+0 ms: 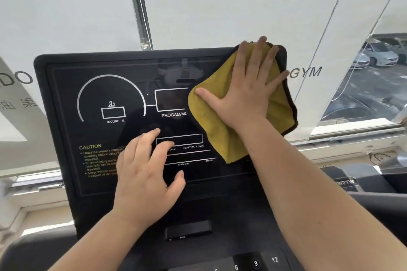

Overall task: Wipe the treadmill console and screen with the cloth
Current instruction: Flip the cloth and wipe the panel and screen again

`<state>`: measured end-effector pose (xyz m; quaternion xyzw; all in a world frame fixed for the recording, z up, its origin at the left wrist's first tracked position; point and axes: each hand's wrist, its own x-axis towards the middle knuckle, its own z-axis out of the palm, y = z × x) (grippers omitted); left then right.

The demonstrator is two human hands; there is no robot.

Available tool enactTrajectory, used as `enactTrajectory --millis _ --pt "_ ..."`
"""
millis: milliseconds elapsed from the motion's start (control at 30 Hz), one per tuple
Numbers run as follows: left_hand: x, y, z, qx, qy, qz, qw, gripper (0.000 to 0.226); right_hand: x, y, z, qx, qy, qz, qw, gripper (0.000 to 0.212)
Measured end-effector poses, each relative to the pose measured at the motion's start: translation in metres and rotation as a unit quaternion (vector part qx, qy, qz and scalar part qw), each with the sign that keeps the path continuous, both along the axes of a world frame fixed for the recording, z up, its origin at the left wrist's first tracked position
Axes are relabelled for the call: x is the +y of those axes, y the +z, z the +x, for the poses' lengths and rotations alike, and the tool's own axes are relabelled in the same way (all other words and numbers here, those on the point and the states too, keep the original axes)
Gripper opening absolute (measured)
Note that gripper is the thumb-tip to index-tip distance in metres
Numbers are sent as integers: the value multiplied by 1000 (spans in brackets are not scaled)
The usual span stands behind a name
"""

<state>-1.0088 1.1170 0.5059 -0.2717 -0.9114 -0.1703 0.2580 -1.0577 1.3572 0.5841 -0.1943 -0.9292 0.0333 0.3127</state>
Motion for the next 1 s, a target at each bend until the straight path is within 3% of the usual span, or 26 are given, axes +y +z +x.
enactTrajectory --millis 300,400,567,700,833,1000 --pt "0 -12 -2 -6 -2 -27 1000 58 0 -130 74 -77 80 76 991 133" --pt "-1 -8 -1 -15 1 -29 999 58 24 -115 71 -58 61 71 994 130" --pt "-4 -4 0 -33 -9 -36 999 61 43 -38 32 15 -2 -27 1000 126" --pt "-6 -5 0 -46 -12 -40 998 62 20 -1 6 7 -11 -3 1000 126" --pt "-6 -6 0 -45 -11 -40 998 63 -13 -17 7 -2 59 51 997 125" --pt "-8 -7 -3 -38 -17 -31 999 60 -15 -101 53 -33 116 118 986 116"
